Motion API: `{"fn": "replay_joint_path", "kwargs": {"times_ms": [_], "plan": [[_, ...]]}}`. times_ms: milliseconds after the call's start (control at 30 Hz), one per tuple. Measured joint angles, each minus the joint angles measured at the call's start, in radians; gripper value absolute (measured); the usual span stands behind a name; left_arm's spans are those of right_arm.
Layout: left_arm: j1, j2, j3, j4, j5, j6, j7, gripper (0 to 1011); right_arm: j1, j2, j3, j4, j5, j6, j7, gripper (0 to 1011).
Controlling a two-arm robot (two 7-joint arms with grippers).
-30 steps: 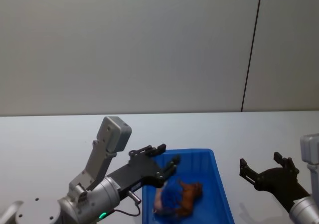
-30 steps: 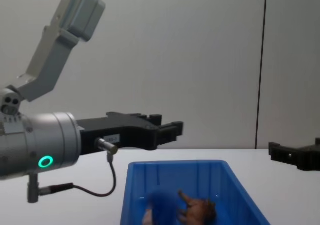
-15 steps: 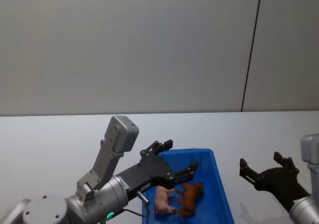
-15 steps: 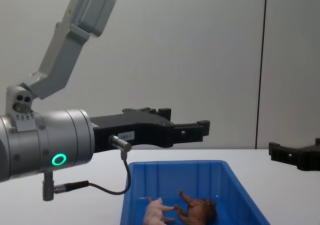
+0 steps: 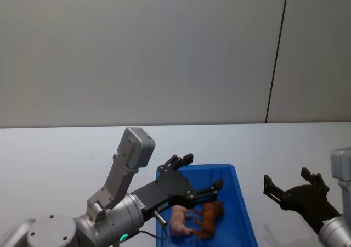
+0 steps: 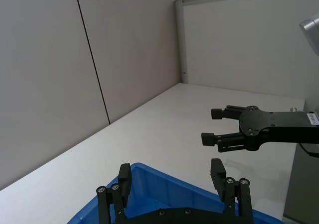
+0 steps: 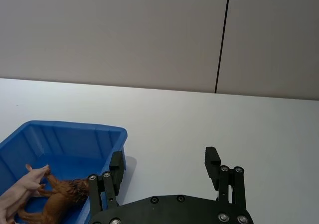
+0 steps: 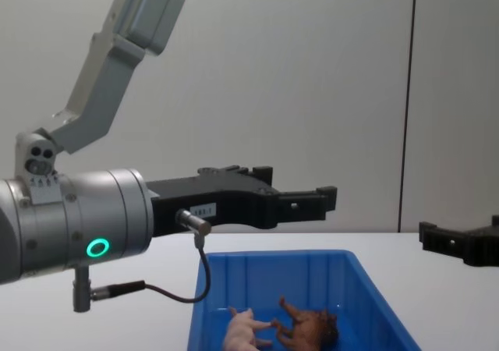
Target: Pick up the two dolls from the table and place them into the box.
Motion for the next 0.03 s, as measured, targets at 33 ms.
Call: {"fn": "replay_joint_path", "kwargs": {"times_ms": [33], "plan": [[0.000,0.000,0.000,0.000,0.000,0.000,-0.001,1002,0.000,0.000,0.000,0.000,0.000,0.000,0.000,1001]]}}
